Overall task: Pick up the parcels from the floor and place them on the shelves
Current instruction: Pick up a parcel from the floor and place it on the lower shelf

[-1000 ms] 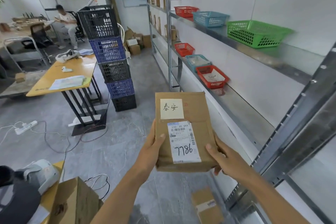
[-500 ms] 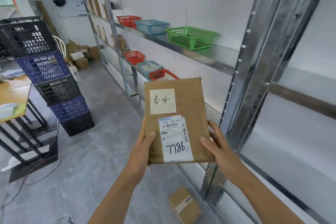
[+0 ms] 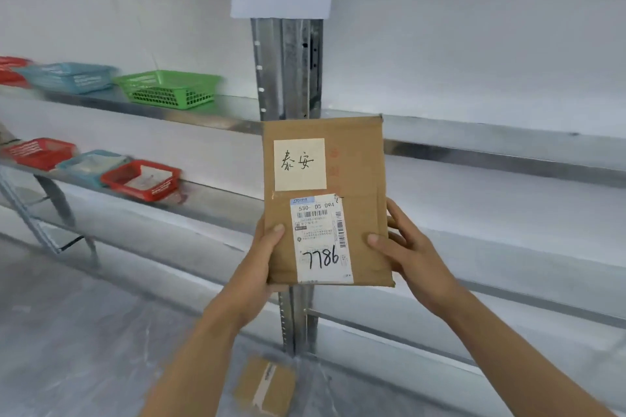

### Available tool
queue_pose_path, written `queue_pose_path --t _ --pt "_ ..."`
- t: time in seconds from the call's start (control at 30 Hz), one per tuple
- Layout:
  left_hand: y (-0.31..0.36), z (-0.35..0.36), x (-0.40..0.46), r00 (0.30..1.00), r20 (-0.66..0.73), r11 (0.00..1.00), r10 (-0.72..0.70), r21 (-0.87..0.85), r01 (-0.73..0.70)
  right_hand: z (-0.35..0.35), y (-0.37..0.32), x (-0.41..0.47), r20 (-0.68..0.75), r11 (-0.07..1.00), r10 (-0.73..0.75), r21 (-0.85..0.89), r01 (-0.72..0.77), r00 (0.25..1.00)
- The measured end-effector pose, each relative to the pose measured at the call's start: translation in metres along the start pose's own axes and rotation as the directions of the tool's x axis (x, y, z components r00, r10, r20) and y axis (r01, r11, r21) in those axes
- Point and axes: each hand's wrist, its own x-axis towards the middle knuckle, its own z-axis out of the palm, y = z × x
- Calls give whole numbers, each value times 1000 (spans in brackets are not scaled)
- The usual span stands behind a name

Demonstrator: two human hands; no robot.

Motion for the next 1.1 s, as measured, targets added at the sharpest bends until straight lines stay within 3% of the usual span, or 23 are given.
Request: queue_pose_path --t 0.17,0.3,0.47,0.77,1.1 --pt "-7 84 -8 979 204 1000 4 21 -8 -66 -21 -68 -235 999 -23 -42 13 972" --pt "-14 155 -17 910 414 999 -13 45 -6 -119 -35 -122 -392 997 -37 -74 9 919" --pt "-39 246 -35 814 578 995 -58 97 2 -188 -34 -199 -531 998 -30 -69 -8 847" --pt "-116 452 -115 655 731 955 -191 294 -50 -331 -11 -385 -783 997 55 12 -73 620" --pt "-176 645 -215 565 793 935 -227 340 -100 -481 -3 -552 -831 998 65 42 -54 552"
